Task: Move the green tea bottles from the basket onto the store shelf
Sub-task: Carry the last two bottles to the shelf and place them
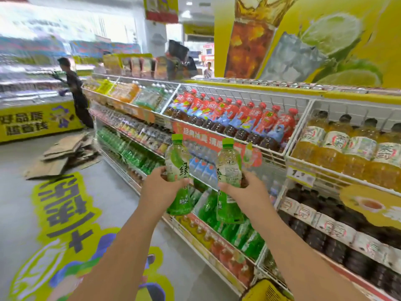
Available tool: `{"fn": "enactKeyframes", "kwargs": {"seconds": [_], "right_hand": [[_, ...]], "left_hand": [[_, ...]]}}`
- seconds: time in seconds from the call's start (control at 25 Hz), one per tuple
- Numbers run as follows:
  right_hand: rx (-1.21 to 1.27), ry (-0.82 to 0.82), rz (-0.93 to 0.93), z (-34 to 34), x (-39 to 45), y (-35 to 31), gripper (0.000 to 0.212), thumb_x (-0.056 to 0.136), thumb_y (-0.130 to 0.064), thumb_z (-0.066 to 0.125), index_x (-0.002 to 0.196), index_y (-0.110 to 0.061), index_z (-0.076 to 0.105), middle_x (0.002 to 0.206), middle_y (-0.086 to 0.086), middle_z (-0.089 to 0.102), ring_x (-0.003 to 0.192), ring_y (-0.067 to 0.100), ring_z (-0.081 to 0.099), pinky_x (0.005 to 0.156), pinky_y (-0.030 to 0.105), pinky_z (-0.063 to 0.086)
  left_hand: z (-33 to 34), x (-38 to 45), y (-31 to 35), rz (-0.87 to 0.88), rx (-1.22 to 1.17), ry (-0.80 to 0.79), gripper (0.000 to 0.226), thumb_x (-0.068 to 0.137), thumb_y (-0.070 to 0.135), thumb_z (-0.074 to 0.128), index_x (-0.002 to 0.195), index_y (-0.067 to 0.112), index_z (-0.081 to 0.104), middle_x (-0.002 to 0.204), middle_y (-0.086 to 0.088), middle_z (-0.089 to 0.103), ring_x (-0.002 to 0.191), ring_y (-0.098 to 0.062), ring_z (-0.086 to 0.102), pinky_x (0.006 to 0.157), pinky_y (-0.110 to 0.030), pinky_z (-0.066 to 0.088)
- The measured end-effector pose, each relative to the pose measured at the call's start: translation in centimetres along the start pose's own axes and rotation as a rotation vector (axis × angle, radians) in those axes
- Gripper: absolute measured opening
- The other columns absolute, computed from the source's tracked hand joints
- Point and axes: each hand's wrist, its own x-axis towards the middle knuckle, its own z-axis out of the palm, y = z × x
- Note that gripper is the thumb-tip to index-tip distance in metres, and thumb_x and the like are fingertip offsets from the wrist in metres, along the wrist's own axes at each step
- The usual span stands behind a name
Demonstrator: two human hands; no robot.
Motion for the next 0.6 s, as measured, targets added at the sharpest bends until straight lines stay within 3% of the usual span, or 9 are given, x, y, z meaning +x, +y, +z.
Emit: {"fn": "enactKeyframes", "kwargs": {"seconds": [0.12, 0.28, 0.44, 0.6], "right_hand": [[0.023, -0.013, -0.021, 6.6, 2.2, -1.3, 0.045, 0.079, -0.043, 0.086, 0.119, -0.036, 0.065, 0.107, -0.015, 0.072, 0.092, 0.005, 0.069, 0.07, 0.025, 0.053], [0.026, -0.002, -0.034, 16.8, 6.1, -3.3, 0.05, 0.079, -0.045, 0.086, 0.123, -0.034, 0.065, 0.106, -0.016, 0.072, 0.09, 0.005, 0.069, 0.067, 0.024, 0.052], [0.062, 0.009, -0.009, 26.0, 9.8, -5.4, 0.05, 0.078, -0.045, 0.086, 0.122, -0.035, 0.065, 0.101, -0.018, 0.072, 0.086, 0.004, 0.07, 0.063, 0.024, 0.053], [0.049, 0.004, -0.003, 33.4, 14.1, -7.0, 0.053, 0.076, -0.048, 0.087, 0.122, -0.035, 0.066, 0.106, -0.013, 0.073, 0.092, 0.01, 0.07, 0.072, 0.033, 0.059]], "left_hand": [[-4.5, 4.7, -2.6, 0.029, 0.009, 0.01, 0.054, 0.067, 0.049, 0.09, 0.108, 0.031, 0.06, 0.098, 0.014, 0.067, 0.093, -0.012, 0.067, 0.087, -0.042, 0.057], [-11.5, 12.5, -5.8, 0.051, 0.005, 0.012, 0.067, 0.059, 0.057, 0.087, 0.114, 0.031, 0.059, 0.101, 0.016, 0.067, 0.092, -0.009, 0.066, 0.084, -0.039, 0.056], [-17.8, 19.9, -8.8, 0.059, 0.037, -0.009, 0.057, 0.068, 0.05, 0.089, 0.112, 0.03, 0.06, 0.103, 0.013, 0.067, 0.093, -0.011, 0.065, 0.085, -0.041, 0.055], [-21.9, 26.7, -12.2, 0.042, 0.039, -0.008, 0.063, 0.067, 0.05, 0.089, 0.118, 0.028, 0.061, 0.104, 0.013, 0.067, 0.095, -0.013, 0.065, 0.084, -0.039, 0.054]]}}
